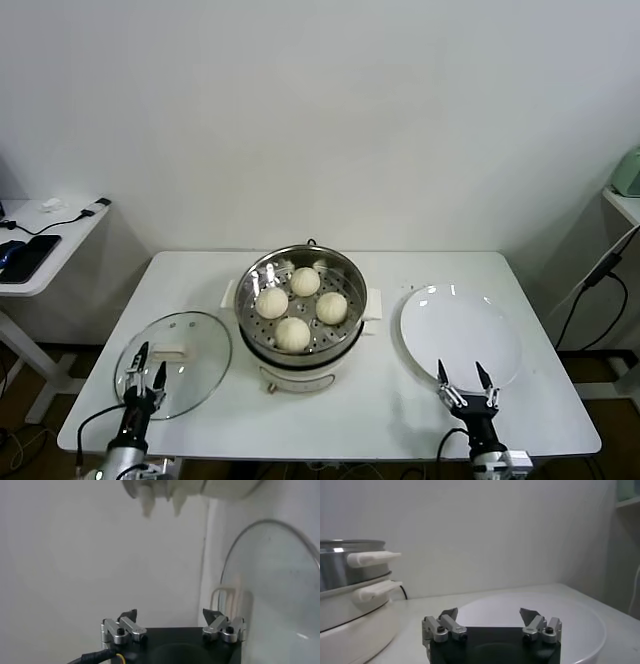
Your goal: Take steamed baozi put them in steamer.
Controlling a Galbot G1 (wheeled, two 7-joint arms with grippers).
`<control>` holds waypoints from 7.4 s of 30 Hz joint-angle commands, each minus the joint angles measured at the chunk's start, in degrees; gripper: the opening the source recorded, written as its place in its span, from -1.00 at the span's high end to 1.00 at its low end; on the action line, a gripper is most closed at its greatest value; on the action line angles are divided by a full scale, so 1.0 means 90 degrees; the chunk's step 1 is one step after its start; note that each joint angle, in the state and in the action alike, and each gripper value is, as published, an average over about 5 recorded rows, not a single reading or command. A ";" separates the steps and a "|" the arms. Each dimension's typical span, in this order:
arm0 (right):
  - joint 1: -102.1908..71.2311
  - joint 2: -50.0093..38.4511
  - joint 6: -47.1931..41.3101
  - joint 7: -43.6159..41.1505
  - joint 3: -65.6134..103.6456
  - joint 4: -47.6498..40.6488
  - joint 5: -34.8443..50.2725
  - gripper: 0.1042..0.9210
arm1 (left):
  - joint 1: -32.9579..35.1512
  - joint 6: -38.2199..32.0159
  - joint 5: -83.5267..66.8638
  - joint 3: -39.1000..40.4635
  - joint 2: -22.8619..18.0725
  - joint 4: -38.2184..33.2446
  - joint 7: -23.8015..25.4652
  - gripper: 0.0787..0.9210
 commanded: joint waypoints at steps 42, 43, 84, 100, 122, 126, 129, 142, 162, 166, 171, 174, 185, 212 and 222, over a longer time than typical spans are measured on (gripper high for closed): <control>-0.0018 0.0120 -0.0230 0.0030 0.0067 0.0252 -0.0351 -0.76 | -0.1138 0.0680 0.0153 0.0253 -0.0123 0.0919 0.0417 0.72; -0.0026 0.0120 -0.0229 0.0028 0.0076 0.0264 -0.0349 -0.76 | -0.1066 0.0694 0.0107 0.0214 -0.0099 0.0717 0.0475 0.78; -0.0161 -0.0028 -0.0175 0.0122 0.0321 0.0277 -0.0666 -0.76 | -0.2106 0.4775 0.1855 0.3977 -0.0362 -0.3816 0.4583 0.87; -0.0233 -0.0005 0.0255 0.0149 0.0309 0.0091 -0.0618 -0.76 | -0.2535 0.4961 0.2937 0.4872 -0.1736 -0.2392 0.4396 0.87; -0.0241 0.0053 0.0497 0.0236 0.0301 -0.0058 -0.0601 -0.76 | -0.2798 0.4967 0.3023 0.4552 -0.1793 -0.1391 0.3975 0.87; -0.0238 0.0079 0.0502 0.0235 0.0290 -0.0053 -0.0647 -0.76 | -0.2822 0.4950 0.3013 0.4524 -0.1744 -0.1306 0.3896 0.87; -0.0241 0.0086 0.0511 0.0234 0.0283 -0.0049 -0.0668 -0.76 | -0.2852 0.4946 0.3012 0.4490 -0.1726 -0.1246 0.3859 0.87; -0.0233 0.0116 0.0552 0.0226 0.0273 -0.0024 -0.0737 -0.76 | -0.2763 0.4854 0.2992 0.4430 -0.1675 -0.1353 0.3907 0.87; -0.0168 0.0110 0.0222 0.0361 0.0133 0.0110 -0.0819 -0.76 | -0.1696 0.4150 0.0920 0.4219 -0.0969 -0.3345 0.3519 -0.17; -0.0111 0.0111 0.0258 0.0424 0.0087 0.0135 -0.0814 -0.76 | -0.1331 0.3580 -0.1069 0.3672 -0.0891 -0.3790 0.2907 -0.46; -0.0071 0.0054 0.0264 0.0453 0.0059 0.0346 -0.0674 -0.76 | -0.1116 0.2627 -0.5132 0.2222 -0.0900 -0.4200 0.1882 -0.72; -0.0075 0.0001 0.0227 0.0465 0.0020 0.0430 -0.0725 -0.76 | -0.0822 0.2009 -0.7376 0.0972 -0.0909 -0.4188 0.1811 -0.76; -0.0053 0.0013 0.0343 0.0447 -0.0010 0.0321 -0.0655 -0.76 | 0.0529 0.0075 -1.0266 -0.0610 -0.0270 -0.3004 0.2308 -0.77; 0.0038 -0.0132 0.0185 0.0476 -0.0145 -0.0078 -0.0159 -0.76 | 0.0479 -0.1274 -0.9431 0.0033 -0.0392 -0.1435 0.2742 -0.77; 0.0041 -0.0155 0.0157 0.0468 -0.0149 0.0022 -0.0095 -0.76 | 0.0483 -0.1307 -0.9330 0.0084 -0.0394 -0.1386 0.2725 -0.77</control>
